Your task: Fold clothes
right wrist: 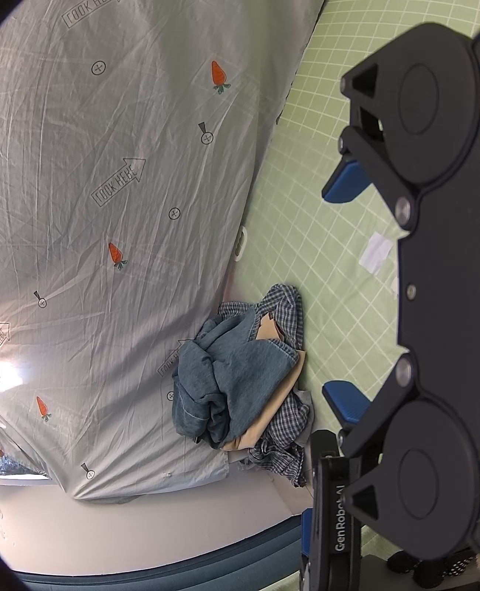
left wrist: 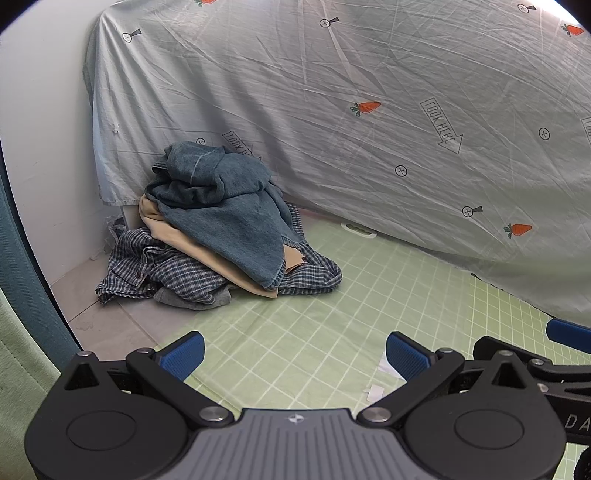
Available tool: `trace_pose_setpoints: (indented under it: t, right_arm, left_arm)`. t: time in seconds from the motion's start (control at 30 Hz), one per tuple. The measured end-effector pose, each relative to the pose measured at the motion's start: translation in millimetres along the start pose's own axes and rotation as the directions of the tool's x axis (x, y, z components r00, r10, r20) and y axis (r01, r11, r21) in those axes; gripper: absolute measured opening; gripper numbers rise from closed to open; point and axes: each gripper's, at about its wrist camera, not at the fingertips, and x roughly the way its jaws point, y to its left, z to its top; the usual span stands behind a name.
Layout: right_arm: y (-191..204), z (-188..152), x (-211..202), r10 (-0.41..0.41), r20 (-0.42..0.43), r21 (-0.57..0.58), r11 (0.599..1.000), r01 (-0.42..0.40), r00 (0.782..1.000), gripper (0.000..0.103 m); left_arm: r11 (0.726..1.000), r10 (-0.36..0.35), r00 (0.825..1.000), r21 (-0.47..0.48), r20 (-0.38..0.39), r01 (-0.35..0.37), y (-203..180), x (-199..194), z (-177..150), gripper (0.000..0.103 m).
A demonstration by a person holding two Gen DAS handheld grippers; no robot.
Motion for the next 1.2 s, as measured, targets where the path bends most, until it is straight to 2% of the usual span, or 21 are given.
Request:
trace_pose_setpoints:
  t: [1.2]
  right_arm:
    - [1.4,-1.1,1.9,-0.004,-0.008,0.010,1.000,0.004,1.000,0.103]
  left_arm:
    - [1.000,-0.008,1.000,0.003,-0.010,0.008,1.2,3.6,0.1,0.103]
